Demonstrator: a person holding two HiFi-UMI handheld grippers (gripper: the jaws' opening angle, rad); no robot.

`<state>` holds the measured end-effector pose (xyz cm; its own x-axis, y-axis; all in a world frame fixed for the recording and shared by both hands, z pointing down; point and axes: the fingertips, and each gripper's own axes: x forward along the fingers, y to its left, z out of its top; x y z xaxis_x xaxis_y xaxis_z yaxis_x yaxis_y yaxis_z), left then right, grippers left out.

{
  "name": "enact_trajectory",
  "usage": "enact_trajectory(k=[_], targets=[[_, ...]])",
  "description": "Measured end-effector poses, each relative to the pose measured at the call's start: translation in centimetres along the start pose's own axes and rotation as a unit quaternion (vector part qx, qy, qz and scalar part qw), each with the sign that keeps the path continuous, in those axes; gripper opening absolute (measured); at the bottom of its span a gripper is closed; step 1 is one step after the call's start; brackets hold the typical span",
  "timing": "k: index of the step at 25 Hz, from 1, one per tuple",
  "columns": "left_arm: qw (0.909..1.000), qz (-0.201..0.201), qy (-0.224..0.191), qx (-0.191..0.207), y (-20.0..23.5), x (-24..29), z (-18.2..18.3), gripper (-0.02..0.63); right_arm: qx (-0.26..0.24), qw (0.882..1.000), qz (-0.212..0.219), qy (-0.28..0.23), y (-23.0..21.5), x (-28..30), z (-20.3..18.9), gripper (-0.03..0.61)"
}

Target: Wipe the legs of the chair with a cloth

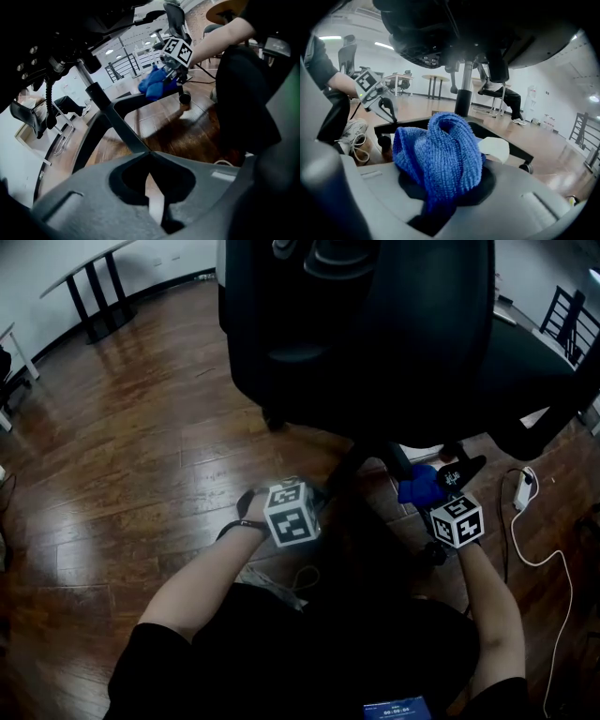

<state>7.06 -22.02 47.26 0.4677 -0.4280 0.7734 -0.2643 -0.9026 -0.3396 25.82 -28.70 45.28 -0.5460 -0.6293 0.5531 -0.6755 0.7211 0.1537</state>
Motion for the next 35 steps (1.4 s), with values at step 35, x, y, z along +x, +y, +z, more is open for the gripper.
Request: enact_trajectory(k=[35], targets=[[0.9995,-0.015,-0.023,-0.018,0.0,0.1,0.6,0.002,-0.005,1.000,-0.012,-0.016,-0.9,3.1,3.8,0.086]])
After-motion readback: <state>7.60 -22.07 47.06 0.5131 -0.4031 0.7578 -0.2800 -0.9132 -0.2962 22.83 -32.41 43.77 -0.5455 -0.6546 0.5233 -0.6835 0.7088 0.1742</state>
